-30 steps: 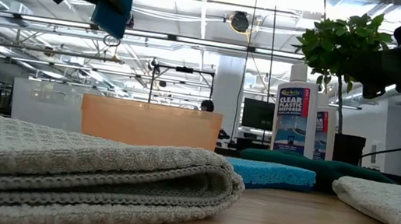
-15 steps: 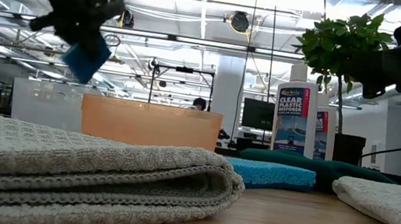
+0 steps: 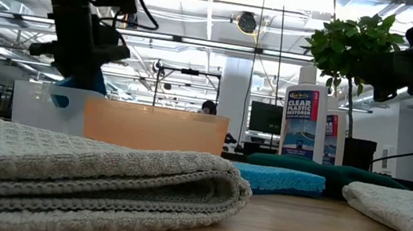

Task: Pick & Place Kitchen Items
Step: Put the sponge into the white bin

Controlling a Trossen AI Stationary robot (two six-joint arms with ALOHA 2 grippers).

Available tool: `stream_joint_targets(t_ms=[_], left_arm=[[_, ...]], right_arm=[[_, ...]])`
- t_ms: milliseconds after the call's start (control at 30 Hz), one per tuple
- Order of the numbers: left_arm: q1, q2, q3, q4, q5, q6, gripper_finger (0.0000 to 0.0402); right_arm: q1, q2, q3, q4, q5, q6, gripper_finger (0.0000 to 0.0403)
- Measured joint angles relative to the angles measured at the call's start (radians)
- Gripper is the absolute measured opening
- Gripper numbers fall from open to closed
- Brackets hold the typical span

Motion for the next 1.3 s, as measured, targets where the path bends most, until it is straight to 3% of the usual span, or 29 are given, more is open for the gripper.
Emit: stream_joint_targets(t_ms=[200,433,833,1000,1300], left_arm=[[0.032,0.020,0.000,0.065,0.105,0.037,0.0008],[0.084,0.024,0.000,0.084,0.243,0.024,0.0031],[0.091,0.028,0.000,0.093,0.233,0.050,0.0040],[0.091,0.028,0.000,0.099,0.231,0.065,0.0087],[0.099,0.028,0.000,0.098,0.172,0.138,0.0224]], right_arm=[[0.000,0.000,0.000,0.000,0.000,0.000,0.0146],[0.000,0.000,0.000,0.000,0.000,0.000,0.0146],[0.000,0.000,0.000,0.000,0.000,0.000,0.0146],[0.000,0.000,0.000,0.000,0.000,0.000,0.0146],[0.000,0.000,0.000,0.000,0.000,0.000,0.0146]])
